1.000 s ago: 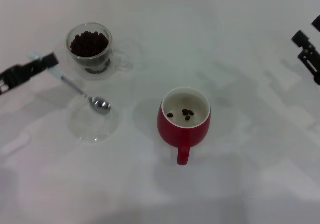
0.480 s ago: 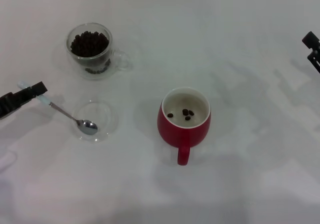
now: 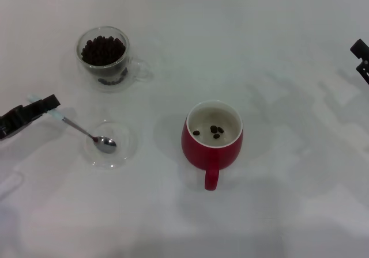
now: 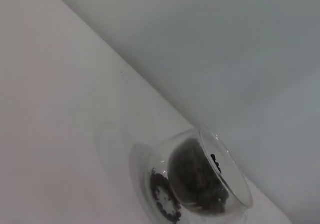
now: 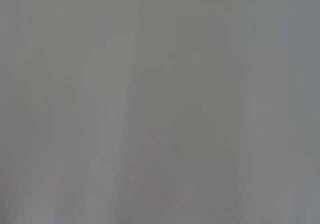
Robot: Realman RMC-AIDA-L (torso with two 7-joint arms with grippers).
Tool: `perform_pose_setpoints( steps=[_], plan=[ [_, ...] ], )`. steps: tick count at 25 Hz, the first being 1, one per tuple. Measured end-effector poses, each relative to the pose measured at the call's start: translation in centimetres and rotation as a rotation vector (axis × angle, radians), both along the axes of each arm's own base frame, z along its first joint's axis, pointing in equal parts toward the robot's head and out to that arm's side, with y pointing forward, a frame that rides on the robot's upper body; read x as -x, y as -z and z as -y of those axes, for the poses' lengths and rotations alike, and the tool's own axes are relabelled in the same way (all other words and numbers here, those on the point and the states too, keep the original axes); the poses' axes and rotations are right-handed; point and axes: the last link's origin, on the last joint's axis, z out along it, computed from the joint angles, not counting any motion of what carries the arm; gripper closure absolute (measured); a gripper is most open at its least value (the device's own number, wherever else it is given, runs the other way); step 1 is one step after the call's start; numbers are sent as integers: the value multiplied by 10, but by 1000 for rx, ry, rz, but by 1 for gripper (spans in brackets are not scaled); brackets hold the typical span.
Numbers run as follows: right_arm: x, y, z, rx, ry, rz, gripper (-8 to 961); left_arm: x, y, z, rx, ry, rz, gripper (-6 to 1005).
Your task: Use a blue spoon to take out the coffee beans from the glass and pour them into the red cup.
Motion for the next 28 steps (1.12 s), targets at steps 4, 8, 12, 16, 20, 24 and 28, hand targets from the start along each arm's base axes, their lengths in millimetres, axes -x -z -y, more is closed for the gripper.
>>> perform_pose_setpoints(
  steps=[4, 8, 12, 16, 20, 24, 28],
  plan=[
    [0, 0, -2, 1, 1, 2, 411, -4, 9, -2, 15, -2, 14, 874],
    [1, 1, -5, 3, 2, 7, 412, -6, 16, -2, 31, -5, 20, 874],
    [1, 2, -8, 5, 3, 10, 412, -6, 17, -2, 35, -6, 20, 874],
    [2, 3, -12, 8, 4, 14, 413, -5, 17, -2, 34, -17, 17, 869],
    [3, 4, -14, 11, 7, 15, 412, -1, 17, -3, 26, -40, 9, 766],
    [4, 4, -16, 11, 1, 15, 412, 2, 12, -5, -7, -46, -2, 621],
    [5, 4, -18, 11, -3, 15, 413, 6, 1, -8, -38, -26, -36, 468]
  ],
)
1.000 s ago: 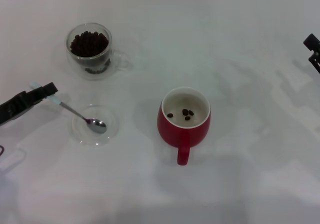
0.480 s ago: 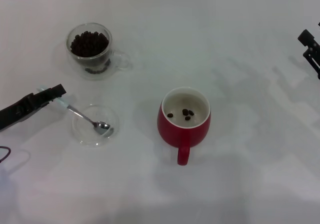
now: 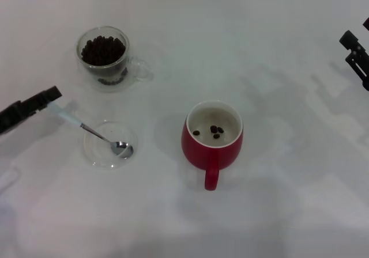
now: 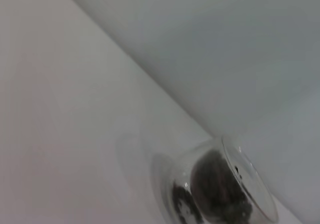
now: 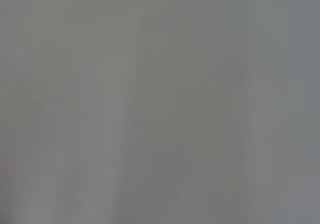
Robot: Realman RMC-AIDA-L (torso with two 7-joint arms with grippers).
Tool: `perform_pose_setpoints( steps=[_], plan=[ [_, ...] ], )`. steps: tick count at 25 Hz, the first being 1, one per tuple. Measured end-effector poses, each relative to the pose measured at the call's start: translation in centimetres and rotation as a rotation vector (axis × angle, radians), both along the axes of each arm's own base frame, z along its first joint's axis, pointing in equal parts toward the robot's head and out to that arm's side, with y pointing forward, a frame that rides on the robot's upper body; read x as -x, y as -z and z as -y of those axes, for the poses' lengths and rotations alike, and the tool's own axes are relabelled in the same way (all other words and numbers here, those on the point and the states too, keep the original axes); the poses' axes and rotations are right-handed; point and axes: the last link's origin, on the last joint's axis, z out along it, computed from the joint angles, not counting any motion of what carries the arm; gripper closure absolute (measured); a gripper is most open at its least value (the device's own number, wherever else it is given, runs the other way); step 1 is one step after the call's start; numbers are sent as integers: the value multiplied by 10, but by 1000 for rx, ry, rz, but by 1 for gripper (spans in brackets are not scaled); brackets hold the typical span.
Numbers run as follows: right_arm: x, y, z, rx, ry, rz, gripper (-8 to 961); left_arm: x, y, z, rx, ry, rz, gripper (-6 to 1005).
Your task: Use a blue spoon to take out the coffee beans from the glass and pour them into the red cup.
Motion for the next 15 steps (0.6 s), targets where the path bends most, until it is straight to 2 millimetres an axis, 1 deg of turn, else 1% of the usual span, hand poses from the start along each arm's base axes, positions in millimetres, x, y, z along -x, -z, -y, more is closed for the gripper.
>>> perform_pose_setpoints(
  steps=[5, 8, 9, 10, 11, 12, 15],
  plan=[
    [3, 2, -3, 1, -10, -4, 411, 2, -18, -6, -78, 88, -73, 403],
    [5, 2, -5, 2, -14, -8, 413, -2, -29, -7, -148, 189, -127, 364],
    [5, 2, -5, 2, -15, -10, 413, -4, -34, -7, -181, 232, -152, 365],
    [6, 2, -5, 2, -17, -11, 412, -5, -37, -6, -210, 266, -173, 365],
    [6, 2, -6, 1, -19, -12, 412, -4, -45, -3, -278, 307, -217, 366],
    [6, 2, -6, 1, -21, -13, 412, -4, -45, -3, -278, 307, -217, 366],
    [5, 2, -7, -7, -7, -9, 412, 5, -61, 7, -427, 320, -302, 368]
  ],
)
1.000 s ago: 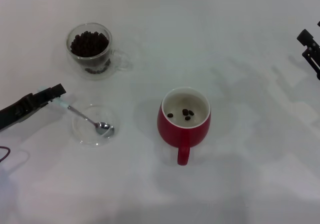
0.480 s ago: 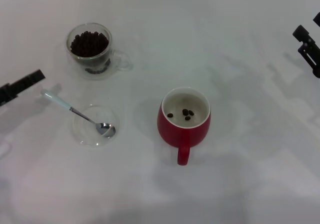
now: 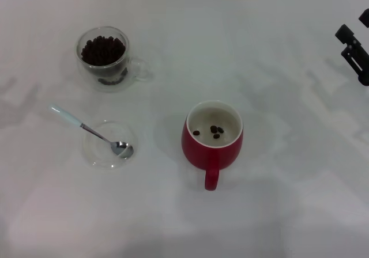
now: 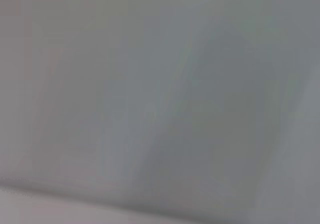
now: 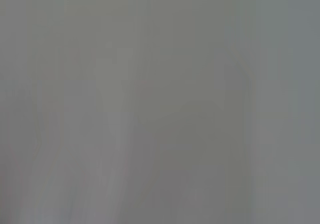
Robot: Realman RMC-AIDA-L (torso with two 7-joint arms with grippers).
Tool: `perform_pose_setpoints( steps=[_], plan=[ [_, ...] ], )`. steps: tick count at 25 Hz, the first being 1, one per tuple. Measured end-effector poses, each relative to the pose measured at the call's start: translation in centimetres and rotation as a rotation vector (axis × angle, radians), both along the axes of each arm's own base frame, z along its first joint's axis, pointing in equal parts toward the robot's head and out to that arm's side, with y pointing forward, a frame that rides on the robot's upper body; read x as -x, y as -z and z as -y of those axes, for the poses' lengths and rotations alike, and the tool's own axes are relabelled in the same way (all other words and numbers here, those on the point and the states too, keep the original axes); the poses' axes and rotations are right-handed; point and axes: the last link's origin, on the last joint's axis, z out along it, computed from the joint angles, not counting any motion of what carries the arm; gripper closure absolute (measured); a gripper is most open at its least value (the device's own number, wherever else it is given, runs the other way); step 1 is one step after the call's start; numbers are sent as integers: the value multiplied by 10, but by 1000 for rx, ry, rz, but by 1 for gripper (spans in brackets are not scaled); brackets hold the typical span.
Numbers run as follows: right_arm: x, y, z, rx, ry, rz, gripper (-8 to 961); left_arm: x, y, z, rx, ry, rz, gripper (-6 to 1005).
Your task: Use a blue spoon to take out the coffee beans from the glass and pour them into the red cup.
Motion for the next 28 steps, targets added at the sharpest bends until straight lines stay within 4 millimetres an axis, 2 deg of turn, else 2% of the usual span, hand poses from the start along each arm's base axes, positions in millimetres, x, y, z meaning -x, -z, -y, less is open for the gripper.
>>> perform_pose_setpoints(
  steps=[6, 11, 19, 25, 28],
  plan=[
    [-12, -11, 3, -86, 80, -16, 412, 18, -18, 26, -309, -19, -151, 371],
    [-30, -28, 11, -246, 195, -18, 412, 32, -21, 36, -459, -105, -216, 373],
    [-41, -42, 20, -409, 292, -51, 370, 45, -15, 28, -559, -220, -321, 372],
    [-43, -42, 11, -406, 319, -51, 136, 45, -17, 19, -599, -246, -329, 372],
    [-41, -42, 6, -408, 314, -46, 136, 43, -20, 16, -632, -257, -316, 372]
  ],
)
